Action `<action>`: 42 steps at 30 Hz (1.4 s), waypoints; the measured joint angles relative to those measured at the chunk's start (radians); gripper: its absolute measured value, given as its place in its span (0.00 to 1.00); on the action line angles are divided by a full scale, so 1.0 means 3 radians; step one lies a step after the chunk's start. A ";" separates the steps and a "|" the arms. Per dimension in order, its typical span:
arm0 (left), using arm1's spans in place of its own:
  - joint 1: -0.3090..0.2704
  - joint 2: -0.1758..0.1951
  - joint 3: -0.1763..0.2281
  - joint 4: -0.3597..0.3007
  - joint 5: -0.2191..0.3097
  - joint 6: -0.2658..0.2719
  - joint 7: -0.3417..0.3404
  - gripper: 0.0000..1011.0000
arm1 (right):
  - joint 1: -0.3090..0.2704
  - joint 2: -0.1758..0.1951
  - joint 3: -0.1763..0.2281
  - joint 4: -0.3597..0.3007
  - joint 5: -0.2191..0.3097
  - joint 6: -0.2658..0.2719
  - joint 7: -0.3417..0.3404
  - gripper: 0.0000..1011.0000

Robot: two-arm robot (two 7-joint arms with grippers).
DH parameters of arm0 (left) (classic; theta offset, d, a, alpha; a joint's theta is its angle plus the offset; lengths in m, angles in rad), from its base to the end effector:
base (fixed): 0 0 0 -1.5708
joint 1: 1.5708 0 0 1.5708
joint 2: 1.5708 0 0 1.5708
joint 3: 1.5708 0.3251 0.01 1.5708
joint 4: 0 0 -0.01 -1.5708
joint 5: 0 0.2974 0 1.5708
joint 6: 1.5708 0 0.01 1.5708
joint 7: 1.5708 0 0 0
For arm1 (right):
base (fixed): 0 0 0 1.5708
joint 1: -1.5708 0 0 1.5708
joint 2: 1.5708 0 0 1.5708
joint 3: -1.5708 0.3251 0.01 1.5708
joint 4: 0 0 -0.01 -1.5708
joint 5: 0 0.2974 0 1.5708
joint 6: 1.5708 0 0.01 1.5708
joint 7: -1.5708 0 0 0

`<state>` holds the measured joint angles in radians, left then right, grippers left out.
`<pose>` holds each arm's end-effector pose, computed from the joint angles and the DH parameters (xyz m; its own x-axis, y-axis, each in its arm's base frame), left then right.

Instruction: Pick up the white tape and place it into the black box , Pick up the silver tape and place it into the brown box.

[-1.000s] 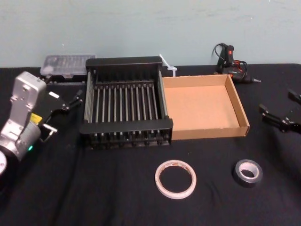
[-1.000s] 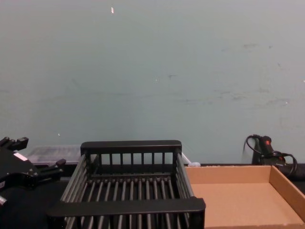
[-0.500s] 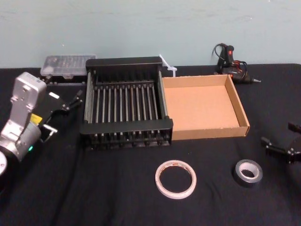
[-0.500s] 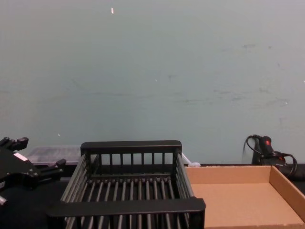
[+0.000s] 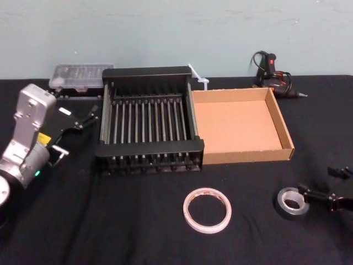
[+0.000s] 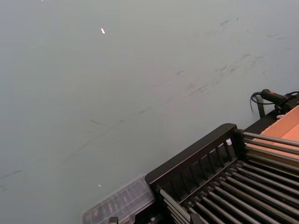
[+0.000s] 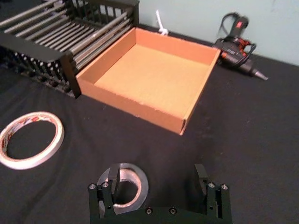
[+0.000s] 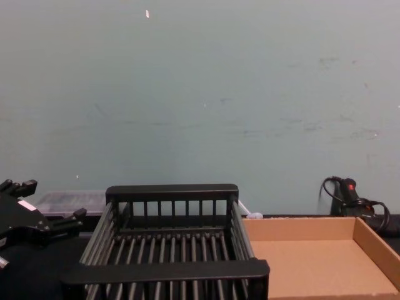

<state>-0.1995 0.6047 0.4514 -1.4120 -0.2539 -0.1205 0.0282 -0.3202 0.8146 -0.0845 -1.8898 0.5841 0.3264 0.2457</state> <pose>0.3530 0.1056 -0.3284 0.2924 0.8802 0.3737 -0.9552 0.2874 0.0704 0.2303 -0.1563 -0.2716 0.5057 -0.8621 0.0315 0.7658 0.4318 -0.4766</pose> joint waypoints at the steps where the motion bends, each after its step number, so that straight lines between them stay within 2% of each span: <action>1: 0.0000 0.0000 0.0000 0.0000 0.0000 0.0000 0.0000 0.99 | 0.0011 -0.0003 -0.0010 0.0006 -0.0007 0.0018 0.0009 0.99; 9: 0.0000 0.0000 0.0000 0.0000 0.0000 0.0000 0.0000 0.99 | 0.0134 -0.0064 -0.0114 0.0100 -0.0102 0.0174 0.0079 0.99; 20: 0.0000 0.0000 0.0000 0.0000 0.0000 0.0000 0.0000 0.99 | 0.0299 -0.0161 -0.0217 0.0255 -0.0221 0.0269 0.0140 0.99; 31: 0.0000 0.0000 0.0000 0.0000 0.0000 0.0000 0.0000 0.99 | 0.0384 -0.0241 -0.0256 0.0359 -0.0281 0.0352 0.0164 0.99; 42: 0.0000 0.0000 0.0000 0.0000 0.0000 0.0000 0.0000 0.99 | 0.0396 -0.0256 -0.0259 0.0371 -0.0294 0.0372 0.0173 0.99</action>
<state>-0.1995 0.6047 0.4514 -1.4120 -0.2539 -0.1205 0.0282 -0.2014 0.7379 -0.1622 -1.7785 0.4958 0.4379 0.2975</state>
